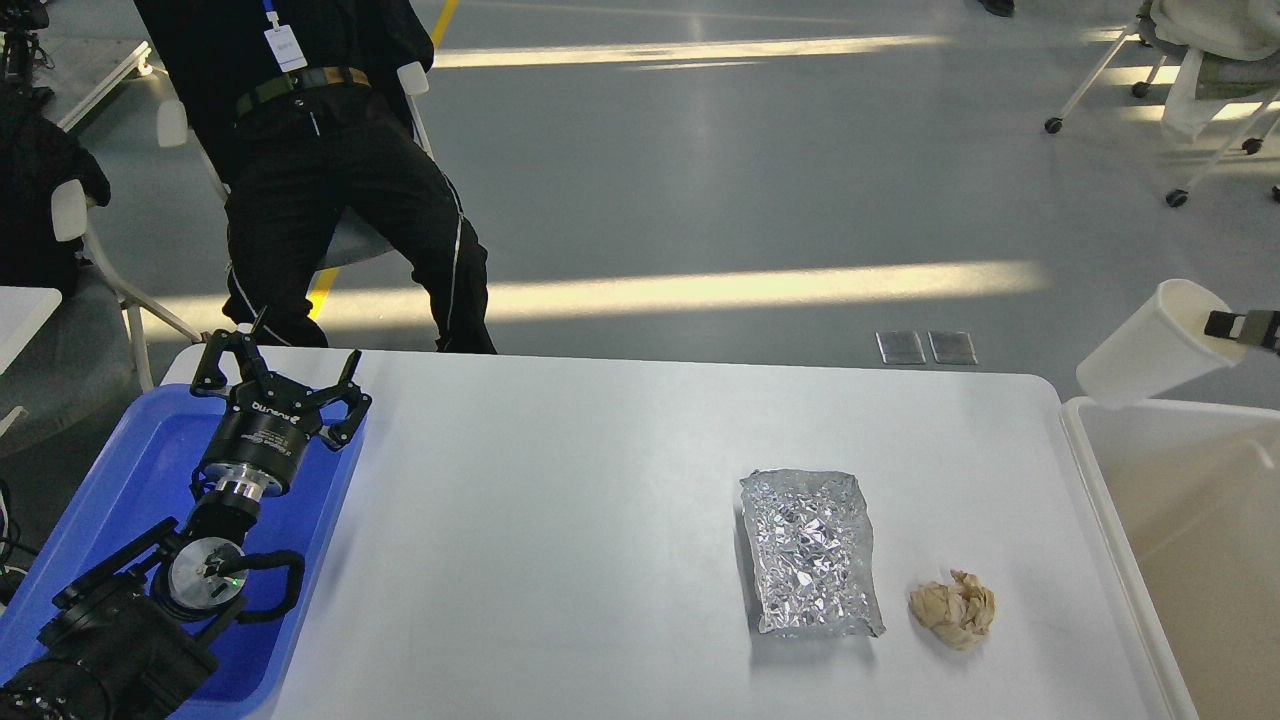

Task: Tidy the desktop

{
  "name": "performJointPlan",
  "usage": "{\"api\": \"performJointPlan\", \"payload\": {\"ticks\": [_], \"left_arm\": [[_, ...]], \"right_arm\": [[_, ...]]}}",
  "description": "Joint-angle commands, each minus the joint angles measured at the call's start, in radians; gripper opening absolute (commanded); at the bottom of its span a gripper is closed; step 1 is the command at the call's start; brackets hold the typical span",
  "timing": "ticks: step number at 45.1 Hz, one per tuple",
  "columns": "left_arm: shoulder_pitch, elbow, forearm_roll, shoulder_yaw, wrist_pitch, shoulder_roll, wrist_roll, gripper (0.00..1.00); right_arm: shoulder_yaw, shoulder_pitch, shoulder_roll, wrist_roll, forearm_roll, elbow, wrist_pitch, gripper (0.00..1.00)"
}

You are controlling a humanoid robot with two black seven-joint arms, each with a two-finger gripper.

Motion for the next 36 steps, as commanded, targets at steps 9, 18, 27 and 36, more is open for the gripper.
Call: {"api": "performJointPlan", "payload": {"ticks": [9,18,27,36], "left_arm": [[0.000,0.000,0.000,0.000,0.000,0.000,0.000,1.00],[0.000,0.000,0.000,0.000,0.000,0.000,0.000,1.00],[0.000,0.000,0.000,0.000,0.000,0.000,0.000,1.00],[0.000,0.000,0.000,0.000,0.000,0.000,0.000,1.00]], "right_arm": [[0.014,0.041,-0.120,0.002,0.004,0.030,0.015,0.00],[0.026,0.030,-0.192,0.005,0.070,0.021,-0.002,0.00],[0.012,-0.007,-0.211,0.011,0.263,-0.006,-0.054,0.00],[0.008,-0.065,-0.204,0.021,0.504,-0.077,-0.089,0.00]]}}
